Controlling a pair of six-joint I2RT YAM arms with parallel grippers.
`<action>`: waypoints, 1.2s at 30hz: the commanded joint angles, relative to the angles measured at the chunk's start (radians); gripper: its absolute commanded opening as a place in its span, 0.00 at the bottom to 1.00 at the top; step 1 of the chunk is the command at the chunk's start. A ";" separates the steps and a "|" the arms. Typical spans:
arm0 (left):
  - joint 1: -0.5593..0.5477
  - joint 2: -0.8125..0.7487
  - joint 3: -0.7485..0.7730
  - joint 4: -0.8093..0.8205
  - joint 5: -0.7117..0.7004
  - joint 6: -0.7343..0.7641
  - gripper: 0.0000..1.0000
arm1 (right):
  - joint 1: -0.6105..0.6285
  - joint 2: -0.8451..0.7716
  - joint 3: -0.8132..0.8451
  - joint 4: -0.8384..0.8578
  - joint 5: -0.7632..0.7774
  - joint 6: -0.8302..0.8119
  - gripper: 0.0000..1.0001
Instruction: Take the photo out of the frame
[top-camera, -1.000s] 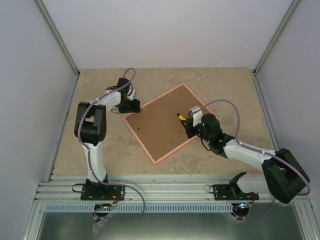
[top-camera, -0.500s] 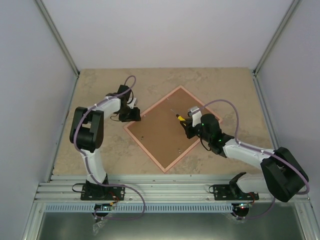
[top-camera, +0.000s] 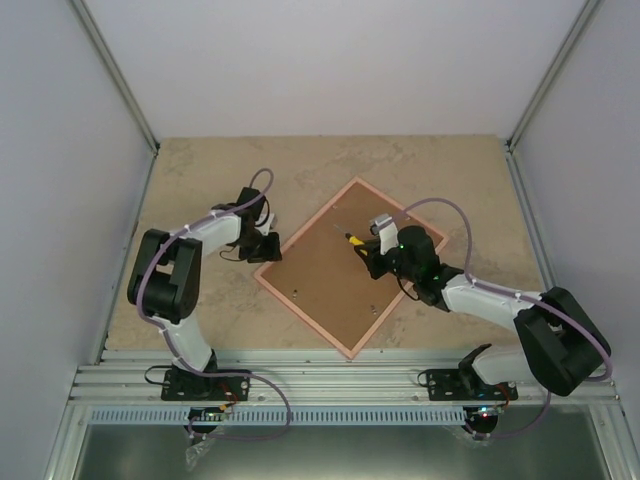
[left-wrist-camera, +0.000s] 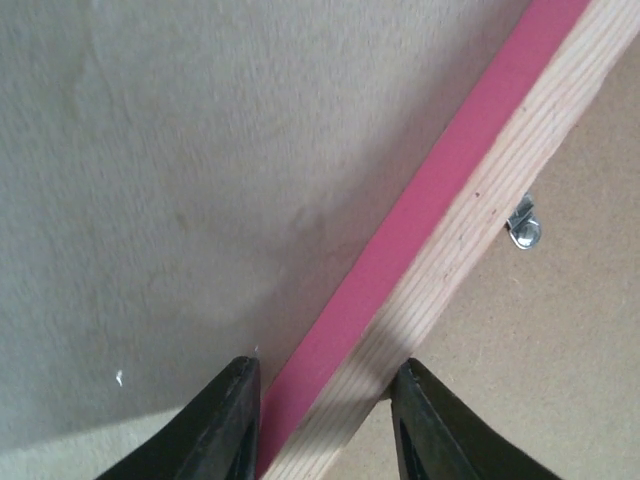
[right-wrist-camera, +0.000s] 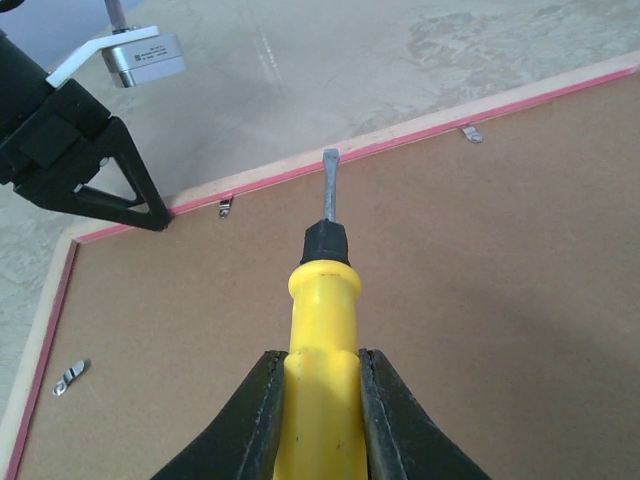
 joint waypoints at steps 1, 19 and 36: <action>-0.012 -0.038 -0.058 0.016 0.021 -0.066 0.35 | 0.004 0.025 0.040 -0.013 -0.047 0.006 0.00; -0.072 -0.327 -0.364 0.291 0.045 -0.439 0.22 | 0.111 0.097 0.158 -0.163 -0.086 -0.043 0.01; -0.132 -0.475 -0.483 0.329 -0.023 -0.519 0.33 | 0.208 0.262 0.251 -0.201 -0.181 -0.056 0.01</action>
